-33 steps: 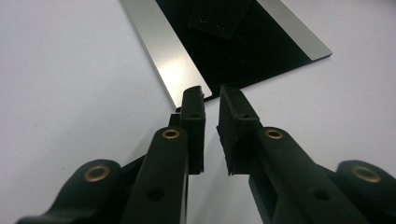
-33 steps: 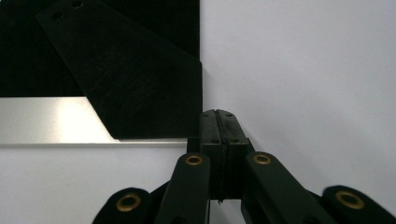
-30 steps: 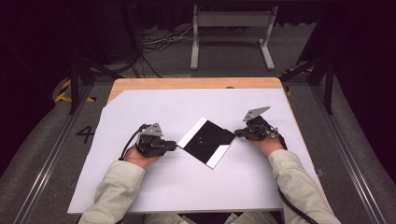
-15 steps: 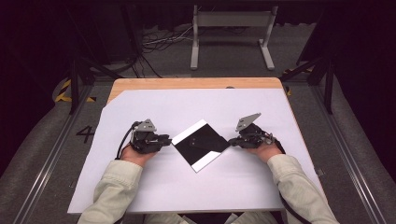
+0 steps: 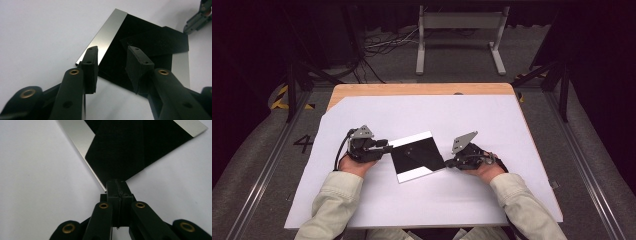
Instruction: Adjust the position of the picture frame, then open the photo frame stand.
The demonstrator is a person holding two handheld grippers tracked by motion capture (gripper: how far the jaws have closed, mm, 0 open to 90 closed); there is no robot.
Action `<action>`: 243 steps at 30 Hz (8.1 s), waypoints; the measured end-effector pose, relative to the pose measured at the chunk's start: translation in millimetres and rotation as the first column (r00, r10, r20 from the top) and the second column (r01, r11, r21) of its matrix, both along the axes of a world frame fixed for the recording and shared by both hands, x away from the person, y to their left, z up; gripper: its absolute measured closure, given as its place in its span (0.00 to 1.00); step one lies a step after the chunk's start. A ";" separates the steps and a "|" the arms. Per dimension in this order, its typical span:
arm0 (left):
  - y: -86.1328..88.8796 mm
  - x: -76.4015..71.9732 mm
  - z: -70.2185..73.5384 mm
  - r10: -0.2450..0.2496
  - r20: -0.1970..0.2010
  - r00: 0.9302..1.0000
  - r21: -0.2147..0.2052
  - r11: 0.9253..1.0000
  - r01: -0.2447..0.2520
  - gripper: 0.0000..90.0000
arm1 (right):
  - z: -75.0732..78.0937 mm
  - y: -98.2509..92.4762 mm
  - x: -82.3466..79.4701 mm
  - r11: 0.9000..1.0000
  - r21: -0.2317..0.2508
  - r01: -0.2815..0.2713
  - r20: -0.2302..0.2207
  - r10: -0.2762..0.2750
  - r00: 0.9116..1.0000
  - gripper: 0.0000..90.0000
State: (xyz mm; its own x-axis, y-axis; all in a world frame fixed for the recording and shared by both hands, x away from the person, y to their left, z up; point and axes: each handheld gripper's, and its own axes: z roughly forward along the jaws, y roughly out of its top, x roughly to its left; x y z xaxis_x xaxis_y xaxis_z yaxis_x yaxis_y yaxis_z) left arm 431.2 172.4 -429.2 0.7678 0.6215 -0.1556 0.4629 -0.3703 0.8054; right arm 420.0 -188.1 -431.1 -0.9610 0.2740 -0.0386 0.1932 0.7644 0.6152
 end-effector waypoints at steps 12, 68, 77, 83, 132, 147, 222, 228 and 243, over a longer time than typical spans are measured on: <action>-0.3 -1.4 1.9 -0.006 0.018 1.000 -0.001 1.000 0.006 0.67 | -2.1 23.5 -12.5 0.998 0.032 -0.046 -0.007 0.046 0.999 1.00; 39.2 -34.3 -5.0 0.038 0.068 0.997 -0.029 0.999 -0.036 0.63 | 26.3 14.3 -22.0 0.956 0.194 0.220 -0.120 -0.200 0.972 0.67; 42.4 -33.6 -7.7 0.057 0.066 0.996 -0.027 0.998 -0.055 0.63 | 20.0 24.7 -21.4 0.978 0.076 0.196 -0.152 -0.183 0.971 0.79; 41.4 -33.5 -8.3 0.053 0.065 0.997 -0.021 0.998 -0.052 0.62 | 14.1 33.1 -20.0 0.983 0.012 0.181 -0.174 -0.176 0.969 0.82; 37.1 -32.9 -11.8 0.034 0.046 0.998 -0.008 0.999 -0.034 0.62 | 26.2 51.2 -20.3 0.989 -0.058 0.136 -0.130 -0.143 0.981 1.00; 36.8 -32.9 -12.3 0.034 0.043 0.998 -0.006 0.999 -0.034 0.63 | 41.0 47.3 -20.7 0.986 0.071 0.148 -0.085 -0.142 0.986 1.00; 32.4 -31.4 -15.4 -0.004 0.026 1.000 0.001 1.000 0.004 0.61 | 70.3 33.6 13.9 0.932 0.247 0.265 -0.124 -0.241 0.962 0.87; 32.5 -31.3 -15.4 -0.006 0.027 1.000 0.001 1.000 0.006 0.61 | 71.6 35.5 22.0 0.920 0.240 0.308 -0.170 -0.273 0.947 0.83; 32.2 -31.3 -15.7 -0.005 0.025 1.000 -0.003 1.000 0.005 0.61 | 69.5 33.6 34.6 0.886 0.242 0.396 -0.252 -0.337 0.907 0.71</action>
